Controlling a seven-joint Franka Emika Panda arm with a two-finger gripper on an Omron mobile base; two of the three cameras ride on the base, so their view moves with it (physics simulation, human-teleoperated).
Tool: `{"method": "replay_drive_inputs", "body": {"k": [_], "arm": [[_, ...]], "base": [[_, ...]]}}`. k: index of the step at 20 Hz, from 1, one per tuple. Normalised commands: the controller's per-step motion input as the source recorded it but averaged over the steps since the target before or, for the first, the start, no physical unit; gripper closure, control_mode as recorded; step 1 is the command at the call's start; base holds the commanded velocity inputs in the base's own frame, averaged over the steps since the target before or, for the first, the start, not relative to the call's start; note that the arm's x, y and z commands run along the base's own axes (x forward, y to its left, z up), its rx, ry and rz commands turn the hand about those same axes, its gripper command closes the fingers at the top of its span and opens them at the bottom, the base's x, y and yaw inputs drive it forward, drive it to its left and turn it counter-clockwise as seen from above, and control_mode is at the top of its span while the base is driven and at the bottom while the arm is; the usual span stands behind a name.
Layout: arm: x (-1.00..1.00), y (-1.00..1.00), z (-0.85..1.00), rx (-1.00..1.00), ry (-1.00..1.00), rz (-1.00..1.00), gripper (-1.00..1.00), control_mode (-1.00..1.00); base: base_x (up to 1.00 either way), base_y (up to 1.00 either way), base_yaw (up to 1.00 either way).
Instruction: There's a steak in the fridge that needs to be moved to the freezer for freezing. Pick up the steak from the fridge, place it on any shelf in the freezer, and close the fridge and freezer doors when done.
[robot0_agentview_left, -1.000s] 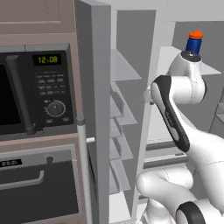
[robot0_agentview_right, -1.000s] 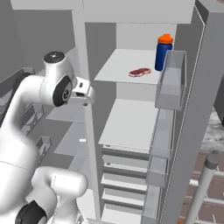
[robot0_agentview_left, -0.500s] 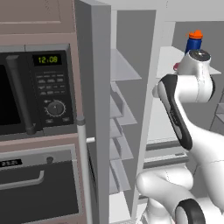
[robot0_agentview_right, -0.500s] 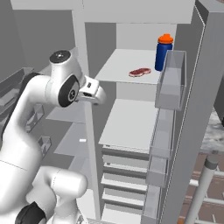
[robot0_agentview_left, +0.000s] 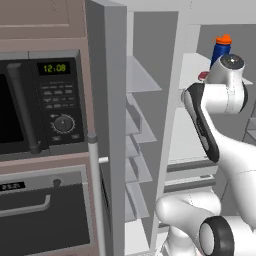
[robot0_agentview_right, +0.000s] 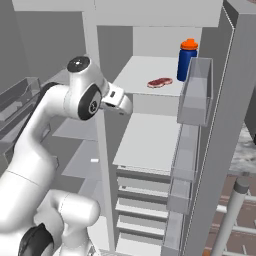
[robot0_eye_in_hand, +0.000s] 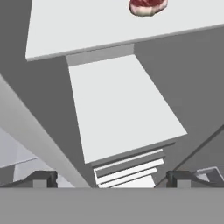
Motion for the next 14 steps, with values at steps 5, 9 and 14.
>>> {"method": "replay_drive_inputs", "body": {"k": [5, 9, 14], "arm": [[0.20, -0.38, 0.34, 0.00, -0.01, -0.08, -1.00, -1.00], [0.35, -0.45, 0.21, 0.00, -0.01, -0.04, -1.00, -1.00], [0.39, -0.44, 0.16, 0.00, -0.06, -0.03, -1.00, -1.00]], "base": [[0.00, 0.00, 0.00], [0.00, 0.00, 0.00], [0.00, 0.00, 0.00]]}}
